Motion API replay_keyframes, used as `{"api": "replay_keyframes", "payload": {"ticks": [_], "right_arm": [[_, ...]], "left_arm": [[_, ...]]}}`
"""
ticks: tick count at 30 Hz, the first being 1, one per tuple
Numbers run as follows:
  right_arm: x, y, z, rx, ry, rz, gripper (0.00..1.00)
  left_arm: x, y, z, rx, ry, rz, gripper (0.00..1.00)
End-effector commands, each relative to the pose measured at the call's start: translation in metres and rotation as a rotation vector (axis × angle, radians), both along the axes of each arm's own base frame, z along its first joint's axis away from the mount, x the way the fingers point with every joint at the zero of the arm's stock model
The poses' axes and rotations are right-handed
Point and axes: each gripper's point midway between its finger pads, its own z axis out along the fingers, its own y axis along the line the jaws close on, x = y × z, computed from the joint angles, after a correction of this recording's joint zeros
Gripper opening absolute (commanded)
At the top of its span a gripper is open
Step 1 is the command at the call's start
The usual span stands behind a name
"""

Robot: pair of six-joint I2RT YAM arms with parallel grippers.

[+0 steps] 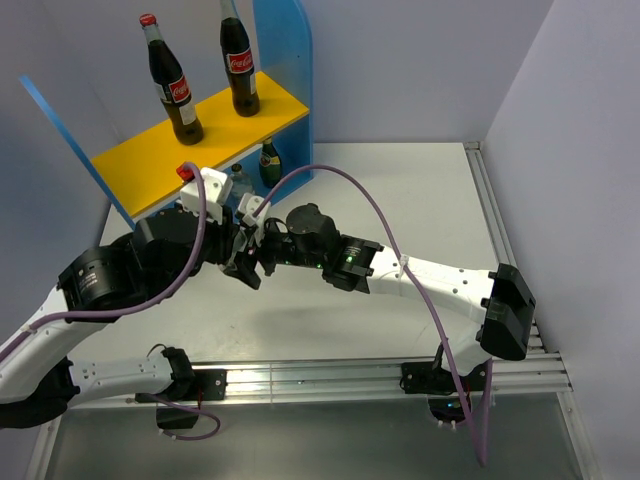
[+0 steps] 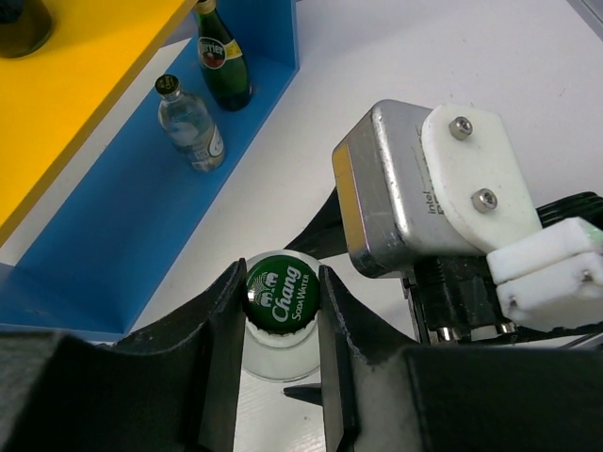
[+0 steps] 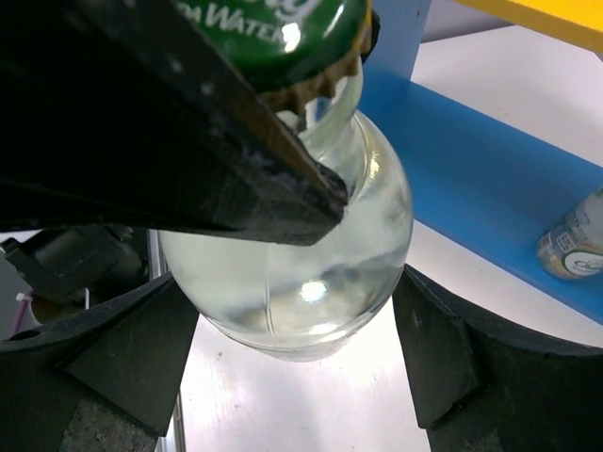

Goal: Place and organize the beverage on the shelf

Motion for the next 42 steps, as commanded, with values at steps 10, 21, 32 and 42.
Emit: {"api": "replay_keyframes", "payload": {"ticks": [10,21,32,42], "right_arm": [[-0.002,0.016,0.043,0.128,-0.028,0.035,0.82],[-0.004,0.014,0.046,0.157,-0.059,0.041,0.06],[-0.014,0.005,0.065,0.252,-0.123,0.077,0.00],[-0.011,0.001,0.069,0.281,-0.126,0.040,0.00]], "left_arm": [[0.002,-0.003,0.056,-0.221,-0.127,-0.002,0.00],[0.002,0.002,0.053,-0.221,-0.130,0.016,0.00],[0.002,0.006,0.058,-0.244,-0.149,0.027,0.44],[0.004,0.015,0.057,-0.255,-0.160,0.076,0.63]]}}
